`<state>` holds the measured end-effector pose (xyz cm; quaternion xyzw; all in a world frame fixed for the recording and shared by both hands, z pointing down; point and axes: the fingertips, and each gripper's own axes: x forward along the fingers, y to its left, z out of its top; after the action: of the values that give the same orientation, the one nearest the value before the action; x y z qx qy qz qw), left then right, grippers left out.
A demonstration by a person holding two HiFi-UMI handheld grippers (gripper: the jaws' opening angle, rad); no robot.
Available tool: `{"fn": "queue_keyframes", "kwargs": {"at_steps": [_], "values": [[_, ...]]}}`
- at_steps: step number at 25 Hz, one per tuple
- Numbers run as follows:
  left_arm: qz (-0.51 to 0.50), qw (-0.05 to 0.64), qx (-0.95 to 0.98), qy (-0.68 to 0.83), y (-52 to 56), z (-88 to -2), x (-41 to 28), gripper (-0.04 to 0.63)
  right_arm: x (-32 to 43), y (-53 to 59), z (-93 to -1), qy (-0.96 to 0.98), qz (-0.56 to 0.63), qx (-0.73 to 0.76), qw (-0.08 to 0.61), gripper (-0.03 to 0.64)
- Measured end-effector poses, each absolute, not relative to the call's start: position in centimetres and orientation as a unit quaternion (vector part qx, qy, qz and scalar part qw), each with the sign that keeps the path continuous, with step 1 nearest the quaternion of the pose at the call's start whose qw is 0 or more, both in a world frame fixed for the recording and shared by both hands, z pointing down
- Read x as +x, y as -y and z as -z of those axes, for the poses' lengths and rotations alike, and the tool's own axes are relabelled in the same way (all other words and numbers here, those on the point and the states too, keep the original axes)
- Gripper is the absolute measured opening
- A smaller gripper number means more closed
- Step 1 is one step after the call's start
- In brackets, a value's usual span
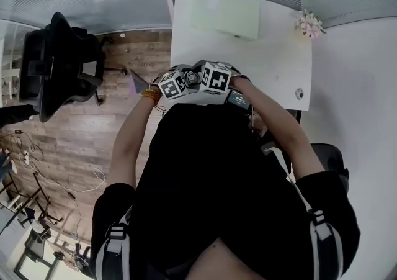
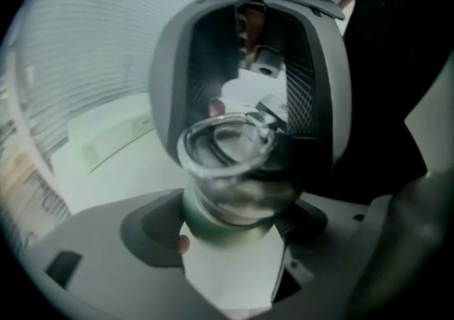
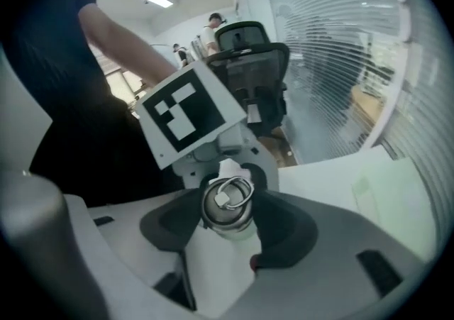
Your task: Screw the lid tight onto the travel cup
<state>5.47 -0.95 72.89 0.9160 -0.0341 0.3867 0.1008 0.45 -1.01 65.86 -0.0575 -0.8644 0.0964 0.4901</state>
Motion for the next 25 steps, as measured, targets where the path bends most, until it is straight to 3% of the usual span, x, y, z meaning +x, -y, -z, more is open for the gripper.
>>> {"fn": "queue_keyframes", "kwargs": {"at_steps": [3,6,11,15,18,21,25], "values": [[-0.437,0.051,0.894,-0.084,0.0,-73.0,5.7,0.377,0.7,0.4,-65.8,0.837,-0.076,-0.134,0.526,0.232],[-0.443,0.046,0.889,-0.106,-0.2,-73.0,5.7,0.38,0.6,0.4,-65.8,0.84,-0.076,-0.135,0.52,0.233],[-0.359,0.092,0.928,0.023,0.6,-72.5,5.8,0.38,1.1,1.0,-65.3,0.877,-0.103,-0.039,0.468,0.284],[-0.314,0.142,0.925,0.161,0.9,-72.3,5.5,0.38,1.5,0.8,-63.9,0.9,-0.131,0.067,0.411,0.287],[-0.304,0.152,0.913,0.225,1.1,-72.5,5.5,0.379,1.3,0.3,-64.0,0.897,-0.103,0.107,0.417,0.278],[-0.305,0.158,0.911,0.227,1.3,-72.7,5.5,0.38,1.3,0.6,-64.7,0.89,-0.073,0.132,0.429,0.236],[-0.312,0.158,0.911,0.218,1.1,-72.8,5.5,0.38,1.2,0.5,-65.0,0.89,-0.063,0.11,0.437,0.232]]}}
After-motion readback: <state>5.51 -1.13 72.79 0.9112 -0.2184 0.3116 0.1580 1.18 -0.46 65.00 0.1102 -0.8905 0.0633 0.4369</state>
